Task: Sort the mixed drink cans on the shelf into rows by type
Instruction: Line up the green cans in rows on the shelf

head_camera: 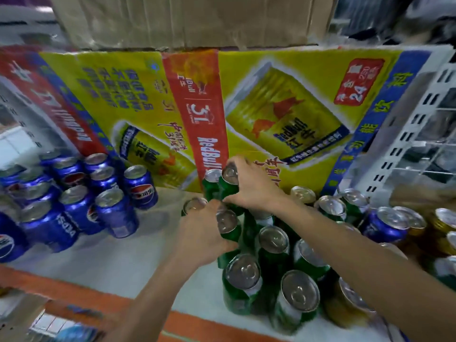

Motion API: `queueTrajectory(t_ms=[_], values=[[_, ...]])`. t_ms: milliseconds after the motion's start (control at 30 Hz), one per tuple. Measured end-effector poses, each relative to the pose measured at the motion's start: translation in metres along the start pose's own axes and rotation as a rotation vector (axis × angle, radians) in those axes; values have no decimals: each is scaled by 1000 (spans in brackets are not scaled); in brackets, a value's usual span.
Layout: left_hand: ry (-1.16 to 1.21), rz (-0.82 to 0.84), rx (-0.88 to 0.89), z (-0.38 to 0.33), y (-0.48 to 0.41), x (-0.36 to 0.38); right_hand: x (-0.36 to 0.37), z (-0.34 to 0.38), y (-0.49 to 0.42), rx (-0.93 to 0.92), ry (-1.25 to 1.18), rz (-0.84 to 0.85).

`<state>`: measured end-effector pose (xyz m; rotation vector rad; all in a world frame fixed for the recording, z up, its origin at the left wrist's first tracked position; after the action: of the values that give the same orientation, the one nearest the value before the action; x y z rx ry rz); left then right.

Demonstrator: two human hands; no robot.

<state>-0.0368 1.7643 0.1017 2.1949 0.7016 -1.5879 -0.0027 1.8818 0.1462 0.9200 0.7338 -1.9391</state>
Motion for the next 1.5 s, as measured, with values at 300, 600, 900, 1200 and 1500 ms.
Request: queueTrajectory(t_ms=[300,600,900,1200,1500], values=[[40,95,97,-14,-13,19,34,-28,-13,174,277,124],[86,231,191,-18,-20,21,35,-41,-15,174,68,270],[39,-162,312,-75,-48,-25,-52,-71,32,212,97,110],[-462,223,331,-136,-132,52,-66,-143,46,512,305,116],[-560,374,313,-129,-139,91,-45,-161,40,589,270,133]])
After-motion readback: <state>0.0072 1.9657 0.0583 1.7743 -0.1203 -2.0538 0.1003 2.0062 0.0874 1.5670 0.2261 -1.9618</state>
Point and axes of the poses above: each hand's wrist, its own y-axis away from the middle knuckle, its own x-axis out of the palm, z = x × y, the point moved 8 cm from there along -y, towards the middle knuckle, and after that the axes turned 8 degrees about -y, right-handed, at the moved point
